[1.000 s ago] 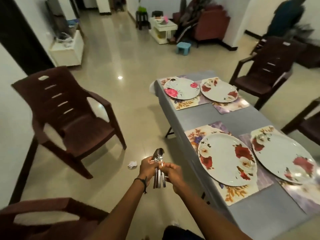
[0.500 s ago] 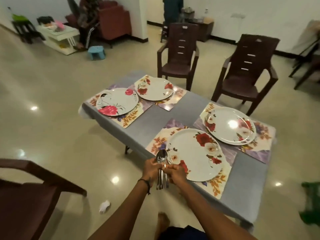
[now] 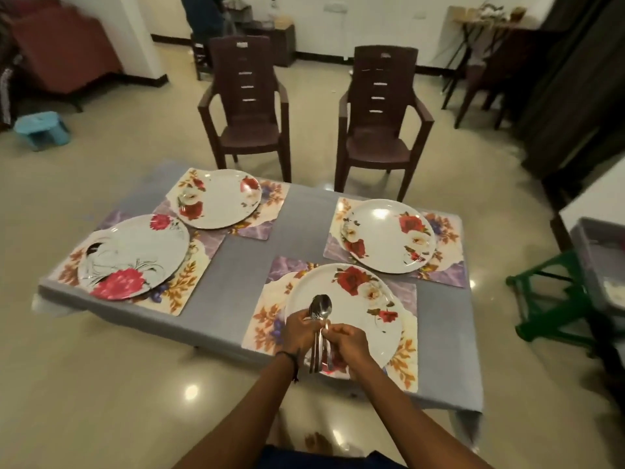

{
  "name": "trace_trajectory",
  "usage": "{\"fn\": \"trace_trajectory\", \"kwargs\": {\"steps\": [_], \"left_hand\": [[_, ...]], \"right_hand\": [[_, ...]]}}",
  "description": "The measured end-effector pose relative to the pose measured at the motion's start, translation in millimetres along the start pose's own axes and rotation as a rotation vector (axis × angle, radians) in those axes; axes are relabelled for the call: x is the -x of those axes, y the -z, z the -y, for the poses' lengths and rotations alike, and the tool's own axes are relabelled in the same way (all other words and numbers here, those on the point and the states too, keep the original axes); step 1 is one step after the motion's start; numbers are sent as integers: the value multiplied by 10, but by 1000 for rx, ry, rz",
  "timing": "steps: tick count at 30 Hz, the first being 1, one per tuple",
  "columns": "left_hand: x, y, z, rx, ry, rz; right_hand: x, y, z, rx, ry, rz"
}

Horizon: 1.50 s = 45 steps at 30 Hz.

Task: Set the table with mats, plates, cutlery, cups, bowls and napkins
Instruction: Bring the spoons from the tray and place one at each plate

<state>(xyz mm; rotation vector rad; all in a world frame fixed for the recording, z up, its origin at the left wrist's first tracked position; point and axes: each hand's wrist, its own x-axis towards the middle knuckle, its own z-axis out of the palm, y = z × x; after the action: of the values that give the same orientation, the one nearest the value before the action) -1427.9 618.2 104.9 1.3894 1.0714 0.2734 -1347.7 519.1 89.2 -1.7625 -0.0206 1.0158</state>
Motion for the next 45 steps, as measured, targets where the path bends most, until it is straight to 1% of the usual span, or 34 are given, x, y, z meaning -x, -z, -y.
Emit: {"fn": "trace_trajectory", "kwargs": {"steps": [4, 10, 12, 16, 21, 25, 28, 32, 35, 39, 45], "left_hand": [[-215, -149, -149, -48, -56, 132], [-568, -356, -310, -107, -39, 291], [-660, -443, -278, -132, -22, 349], [-718, -645, -199, -159, -17, 427], [-732, -861, -257, -119, 32, 434], [-832, -1026, -286, -134, 27, 439], [-893, -1166, -333, -129, 47, 450], [-968, -1248, -300, -122, 93, 424], [-1034, -1233, -207, -143, 95, 405], [-910, -1127, -362, -160, 129, 333], [-977, -979, -339, -130, 173, 243]], "right_hand": [[-98, 103, 74, -77, -9, -112], [-201, 226, 217, -195, -28, -242], [-197, 299, 202, -230, -41, -291], [-161, 424, 153, -283, -64, -337], [-244, 590, 193, -282, -89, -384], [-392, 777, 208, -248, -95, -400], [-479, 1021, 166, -240, -111, -451], [-589, 1426, 54, -130, -144, -580], [-677, 1613, 26, -41, -166, -617], [-832, 1645, 19, 111, -163, -604], [-930, 1552, -1, 289, -196, -543]]}}
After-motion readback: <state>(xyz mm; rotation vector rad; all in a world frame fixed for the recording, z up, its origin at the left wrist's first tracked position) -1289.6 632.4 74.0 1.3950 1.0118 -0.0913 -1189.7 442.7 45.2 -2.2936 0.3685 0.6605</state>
